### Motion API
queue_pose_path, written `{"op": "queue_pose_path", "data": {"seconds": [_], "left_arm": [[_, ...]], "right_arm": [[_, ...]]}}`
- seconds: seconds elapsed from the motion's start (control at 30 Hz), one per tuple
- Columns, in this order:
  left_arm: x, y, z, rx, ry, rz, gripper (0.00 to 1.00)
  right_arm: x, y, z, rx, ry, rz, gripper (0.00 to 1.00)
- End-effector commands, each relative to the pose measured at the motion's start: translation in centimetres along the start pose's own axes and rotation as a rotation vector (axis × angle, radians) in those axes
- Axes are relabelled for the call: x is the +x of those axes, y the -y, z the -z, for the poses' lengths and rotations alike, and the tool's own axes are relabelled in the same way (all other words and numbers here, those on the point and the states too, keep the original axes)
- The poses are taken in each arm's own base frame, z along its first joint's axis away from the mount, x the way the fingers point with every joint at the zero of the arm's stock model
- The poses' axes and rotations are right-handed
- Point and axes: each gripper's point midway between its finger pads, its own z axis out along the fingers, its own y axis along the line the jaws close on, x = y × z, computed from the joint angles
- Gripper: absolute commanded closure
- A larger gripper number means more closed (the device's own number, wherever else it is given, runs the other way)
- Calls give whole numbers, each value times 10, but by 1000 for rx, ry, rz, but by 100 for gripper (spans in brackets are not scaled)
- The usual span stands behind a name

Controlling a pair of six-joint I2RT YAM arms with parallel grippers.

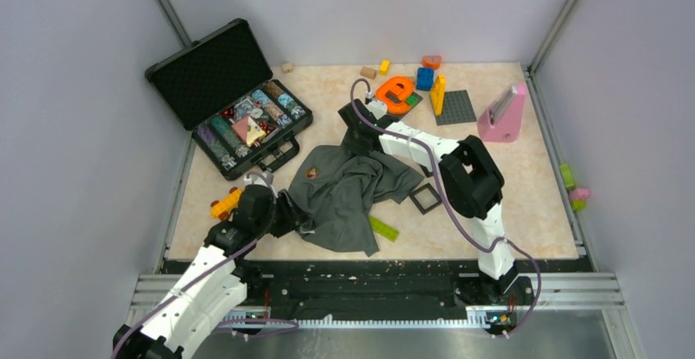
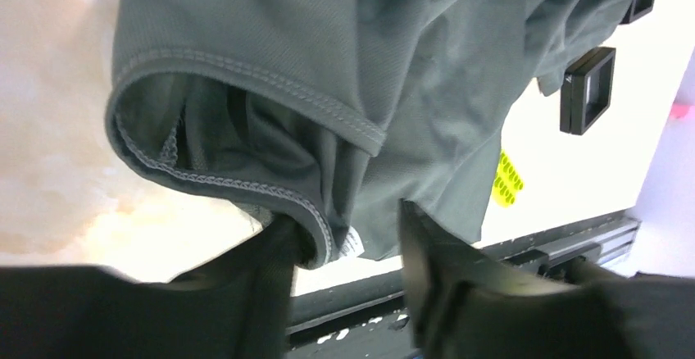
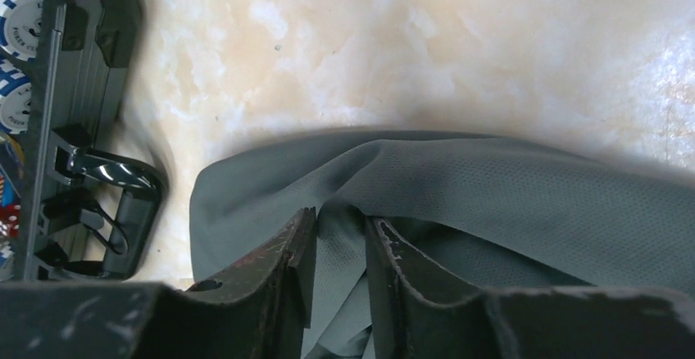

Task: Remove the brooch from the garment

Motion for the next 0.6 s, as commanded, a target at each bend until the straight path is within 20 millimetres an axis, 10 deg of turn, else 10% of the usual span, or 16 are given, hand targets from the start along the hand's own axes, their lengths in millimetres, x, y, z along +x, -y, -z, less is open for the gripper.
{"op": "queue_pose_path", "data": {"seconds": [0.0, 0.1, 0.33, 0.57], "left_arm": [[-32, 14, 22, -50, 101, -24, 41], [-41, 26, 30, -30, 125, -17, 35], [-89, 47, 45, -42, 278, -42, 26], [-124, 48, 6, -76, 286, -126, 28]], "right_arm": [[-9, -22, 11, -69, 27, 23, 77], [-15, -23, 19, -83, 45, 35, 100], [-14, -26, 51, -184, 32, 105, 100], [15, -12, 94, -430, 6, 214, 100]]}}
